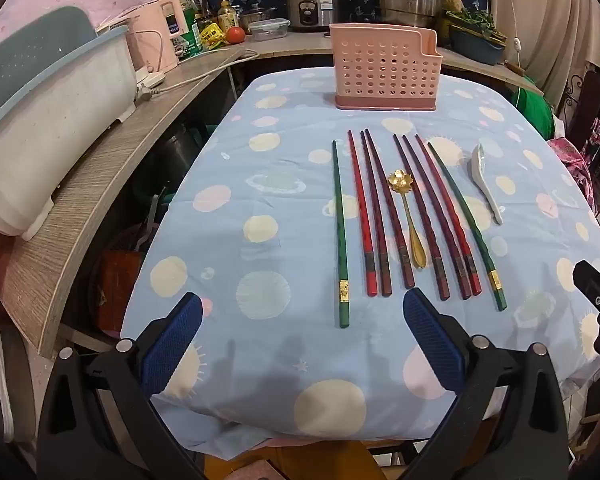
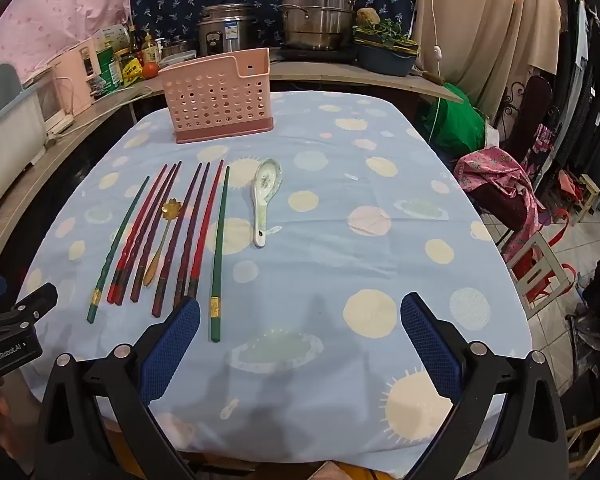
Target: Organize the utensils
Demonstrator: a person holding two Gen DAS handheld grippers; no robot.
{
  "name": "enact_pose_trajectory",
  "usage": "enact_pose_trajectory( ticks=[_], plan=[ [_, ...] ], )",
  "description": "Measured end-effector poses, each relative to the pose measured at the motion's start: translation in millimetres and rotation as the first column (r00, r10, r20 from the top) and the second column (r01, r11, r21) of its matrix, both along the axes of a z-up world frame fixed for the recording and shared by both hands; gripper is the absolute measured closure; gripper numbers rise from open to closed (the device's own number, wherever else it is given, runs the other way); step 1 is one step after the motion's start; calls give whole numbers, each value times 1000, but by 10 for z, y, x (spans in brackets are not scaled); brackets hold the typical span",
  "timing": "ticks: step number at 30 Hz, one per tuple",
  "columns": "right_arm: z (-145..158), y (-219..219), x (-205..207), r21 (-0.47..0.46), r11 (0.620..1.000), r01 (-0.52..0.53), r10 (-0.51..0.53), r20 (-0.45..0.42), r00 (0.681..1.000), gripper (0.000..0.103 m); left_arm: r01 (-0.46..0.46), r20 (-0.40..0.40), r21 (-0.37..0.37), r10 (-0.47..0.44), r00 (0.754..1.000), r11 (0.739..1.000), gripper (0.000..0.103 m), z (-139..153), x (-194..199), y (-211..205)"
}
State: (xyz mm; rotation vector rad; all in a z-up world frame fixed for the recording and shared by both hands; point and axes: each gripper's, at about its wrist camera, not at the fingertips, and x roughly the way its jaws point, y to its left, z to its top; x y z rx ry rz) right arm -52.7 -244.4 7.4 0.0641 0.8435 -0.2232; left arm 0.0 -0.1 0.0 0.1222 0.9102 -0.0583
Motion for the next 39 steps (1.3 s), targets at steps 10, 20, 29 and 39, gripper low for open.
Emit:
enact_pose_trajectory(
  ticks=[10,20,29,39],
  plan=[
    [-14,7,28,-4,1000,-2,2,-6,1000,7,17,11,6,-17,1000,1000,7,47,14,16],
    [-11,3,-14,-5,1000,-2,2,-2,1000,7,11,24,25,-12,1000,1000,7,18,-16,-41],
    [-25,-5,12,-4,1000,-3,3,-6,1000,7,10,20,22,-11,1000,1000,7,40,-16,-24],
    [33,6,-13,-4,1000,-4,4,0,1000,7,3,24,19,-3,1000,1000,7,45,-32,-10]
  ],
)
